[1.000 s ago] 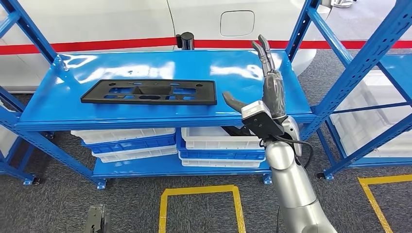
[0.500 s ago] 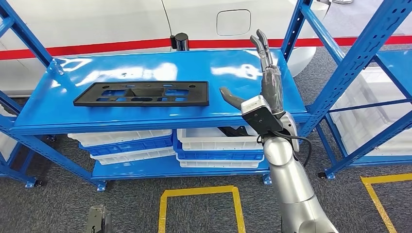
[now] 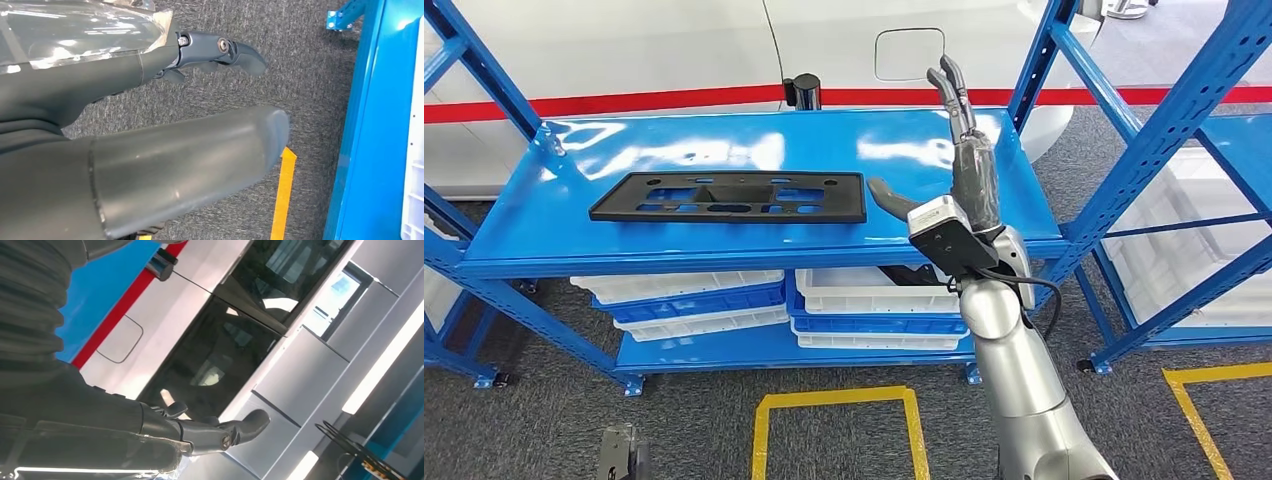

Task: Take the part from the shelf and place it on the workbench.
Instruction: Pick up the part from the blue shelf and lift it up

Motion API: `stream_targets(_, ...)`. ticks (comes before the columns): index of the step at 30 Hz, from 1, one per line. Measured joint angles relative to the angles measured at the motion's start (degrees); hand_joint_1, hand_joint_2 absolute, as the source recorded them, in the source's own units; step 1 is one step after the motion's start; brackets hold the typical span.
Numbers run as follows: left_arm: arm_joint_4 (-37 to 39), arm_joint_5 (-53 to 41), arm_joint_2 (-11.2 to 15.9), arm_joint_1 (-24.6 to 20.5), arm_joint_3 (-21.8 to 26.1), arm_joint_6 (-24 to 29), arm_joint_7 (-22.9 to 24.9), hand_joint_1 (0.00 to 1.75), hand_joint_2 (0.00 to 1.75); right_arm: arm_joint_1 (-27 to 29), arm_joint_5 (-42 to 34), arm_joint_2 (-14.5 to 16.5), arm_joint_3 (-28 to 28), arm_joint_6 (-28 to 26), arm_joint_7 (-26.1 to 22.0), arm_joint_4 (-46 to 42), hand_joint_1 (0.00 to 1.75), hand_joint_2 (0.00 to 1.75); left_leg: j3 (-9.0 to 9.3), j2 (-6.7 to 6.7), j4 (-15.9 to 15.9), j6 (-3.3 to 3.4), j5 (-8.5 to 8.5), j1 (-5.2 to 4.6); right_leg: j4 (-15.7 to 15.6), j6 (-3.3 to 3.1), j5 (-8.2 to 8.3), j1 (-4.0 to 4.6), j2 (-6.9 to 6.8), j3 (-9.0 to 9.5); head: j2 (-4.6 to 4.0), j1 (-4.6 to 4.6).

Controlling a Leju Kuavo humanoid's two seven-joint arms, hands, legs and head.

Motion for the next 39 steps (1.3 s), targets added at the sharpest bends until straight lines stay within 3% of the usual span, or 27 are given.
stream_targets(1,0.0,0.0,0.0,0.1,0.1,0.0,0.0,0.00,0.00,0.0,0.0,0.0,0.0,0.0,0.0,0.2,0.00,1.75,-0.02,-0.02,0.1,-0.16,-0.10,0.12,1.0,0.46,-0.04,-0.17,-0.01,-0.65,0.00,0.01)
stream_targets(2,0.0,0.0,0.0,0.2,0.2,0.0,0.0,0.00,0.00,0.0,0.0,-0.1,0.1,0.0,0.0,0.3,0.00,1.75,-0.03,-0.06,0.3,-0.42,-0.26,0.31,-0.4,1.17,0.87,-0.40,-0.02,-0.01,0.00,0.01)
stream_targets(4,0.0,0.1,-0.1,0.3,0.4,0.0,-0.1,0.00,0.00,-0.1,0.0,-0.1,0.2,0.0,0.0,0.6,0.00,1.75,-0.18,-0.16,1.3,-1.40,-1.01,0.67,-7.9,2.72,3.74,-0.96,-0.02,3.83,0.00,-0.01)
stream_targets(5,0.0,0.1,-0.1,0.3,0.5,0.1,-0.1,0.00,0.00,-0.1,0.0,-0.1,0.2,0.0,0.0,0.7,0.00,1.75,-0.37,-0.23,2.0,-1.99,-1.52,0.76,-11.1,2.92,4.72,-1.12,0.12,5.58,0.00,-0.01)
stream_targets(7,0.0,0.1,0.0,0.3,0.7,0.2,-0.2,0.00,0.00,-0.2,0.0,0.0,0.3,0.0,0.0,0.9,0.00,1.75,-0.74,-0.29,3.0,-2.81,-2.20,0.72,-13.2,2.08,5.02,-1.00,0.41,6.89,0.00,-0.09)
stream_targets(11,0.0,0.0,0.0,0.3,0.7,0.3,-0.3,0.00,0.00,-0.3,0.0,0.0,0.3,0.1,0.0,1.1,0.00,1.75,-1.52,0.09,4.9,-3.49,-3.55,1.14,-12.9,0.09,4.82,-1.07,0.51,7.06,0.00,-0.19)
stream_targets(14,0.0,0.0,-0.1,0.4,0.8,0.3,-0.3,0.00,0.00,-0.3,0.0,0.0,0.2,0.1,0.0,1.1,0.00,1.75,-6.71,0.71,15.0,-4.04,-8.00,1.25,-12.9,-0.63,4.51,-1.02,0.37,7.40,0.00,-0.20)
stream_targets(15,0.0,0.0,-0.1,0.4,0.8,0.3,-0.3,0.00,0.00,-0.3,0.0,0.0,0.2,0.1,0.0,1.2,0.00,1.75,-8.63,0.79,18.2,-4.08,-8.86,1.25,-12.9,-0.76,4.41,-0.94,0.33,7.48,0.00,-0.21)
stream_targets(16,0.0,0.0,-0.1,0.5,0.8,0.3,-0.3,0.00,0.00,-0.3,0.0,0.0,0.2,0.1,0.0,1.3,0.00,1.75,-9.76,0.81,19.6,-4.03,-8.69,1.25,-12.9,-0.87,4.32,-0.88,0.32,7.58,0.00,-0.20)
stream_targets(17,0.0,-0.1,-0.1,0.5,0.8,0.3,-0.3,0.00,0.00,-0.3,0.0,0.0,0.2,0.1,0.0,1.3,0.00,1.75,-9.73,0.82,18.8,-3.87,-7.37,1.25,-12.9,-0.97,4.22,-0.84,0.33,7.74,0.00,-0.21)
stream_targets(18,0.0,-0.1,-0.1,0.5,0.9,0.3,-0.4,0.00,0.00,-0.3,0.0,0.0,0.2,0.1,0.0,1.4,0.00,1.75,-8.60,0.84,15.8,-3.63,-5.23,1.25,-12.9,-1.01,4.08,-0.83,0.34,7.98,0.00,-0.22)
stream_targets(20,0.0,-0.1,-0.1,0.5,1.0,0.3,-0.4,0.00,0.00,-0.3,0.0,0.1,0.2,0.1,0.0,1.4,0.00,1.75,-5.04,0.98,8.0,-3.17,-1.51,1.11,-12.9,-0.83,3.73,-0.66,0.37,8.41,0.00,-0.20)
stream_targets(22,0.0,-0.1,-0.1,0.4,1.2,0.3,-0.5,0.00,0.00,-0.3,0.0,0.1,0.2,0.0,0.0,1.4,0.00,1.75,-3.25,1.03,4.3,-2.93,-0.76,0.73,-13.1,-0.29,3.43,-0.45,0.38,8.53,0.00,-0.16)
stream_targets(26,0.0,-0.1,-0.1,0.4,1.4,0.3,-0.6,0.00,0.00,-0.4,0.2,0.0,0.3,0.0,0.0,1.3,0.00,1.75,-2.57,0.87,3.3,-1.81,-0.84,0.41,-12.5,0.90,2.68,-0.55,0.27,8.31,0.00,-0.12)
stream_targets(27,0.0,-0.2,-0.1,0.4,1.5,0.3,-0.6,0.00,0.00,-0.4,0.2,0.0,0.3,0.0,0.0,1.3,0.00,1.75,-2.25,0.88,2.9,-1.42,-0.73,0.50,-10.4,0.80,1.73,-0.49,0.24,7.28,0.00,-0.09)
stream_targets(30,0.0,-0.3,-0.2,0.3,1.6,0.3,-0.6,0.00,0.00,0.0,0.2,-0.3,0.3,0.0,0.1,1.2,0.00,1.75,-1.91,0.79,2.8,-0.71,-0.91,0.30,0.5,0.18,-1.96,-0.20,0.22,1.20,0.00,-0.07)
stream_targets(31,0.0,-0.3,-0.2,0.4,1.6,0.2,-0.6,0.00,0.00,0.2,0.2,-0.4,0.3,0.0,0.1,1.2,0.00,1.75,-1.83,0.71,2.8,-0.58,-1.02,0.15,2.5,0.30,-2.17,-0.12,0.22,-0.19,0.00,-0.07)
stream_targets(32,0.0,-0.4,-0.3,0.4,1.6,0.2,-0.6,0.00,0.00,0.3,0.2,-0.5,0.3,0.0,0.2,1.2,0.00,1.75,-1.71,0.60,2.8,-0.52,-1.13,0.04,2.2,0.60,-1.44,-0.04,0.22,-0.47,0.00,-0.07)
stream_targets(33,0.0,-0.4,-0.3,0.5,1.7,0.2,-0.6,0.00,0.00,0.3,0.2,-0.5,0.3,0.0,0.2,1.2,0.00,1.75,-1.49,0.47,2.8,-0.52,-1.27,-0.07,-0.5,0.98,0.10,0.05,0.22,0.43,0.00,-0.07)
stream_targets(35,0.0,-0.4,-0.3,0.5,1.7,0.2,-0.6,0.00,0.00,0.3,0.2,-0.7,0.3,0.0,0.2,1.2,0.00,1.75,-1.09,0.27,3.0,-0.75,-1.70,-0.36,-8.7,1.27,3.77,0.33,0.24,4.09,0.00,-0.07)
stream_targets(37,0.0,-0.5,-0.4,0.4,1.7,0.2,-0.6,0.00,0.00,0.3,0.2,-0.7,0.2,0.0,0.2,1.2,0.00,1.75,-0.94,0.12,3.2,-1.13,-2.13,-0.67,-13.3,0.60,5.56,0.60,0.30,6.36,0.00,-0.12)
stream_targets(39,0.0,-0.6,-0.4,0.5,1.7,0.2,-0.7,0.00,0.00,0.3,0.2,-0.8,0.2,0.0,0.2,1.2,0.00,1.75,-0.93,0.05,3.2,-1.52,-2.37,-0.73,-13.8,-0.21,5.72,0.58,0.33,6.61,0.00,-0.15)
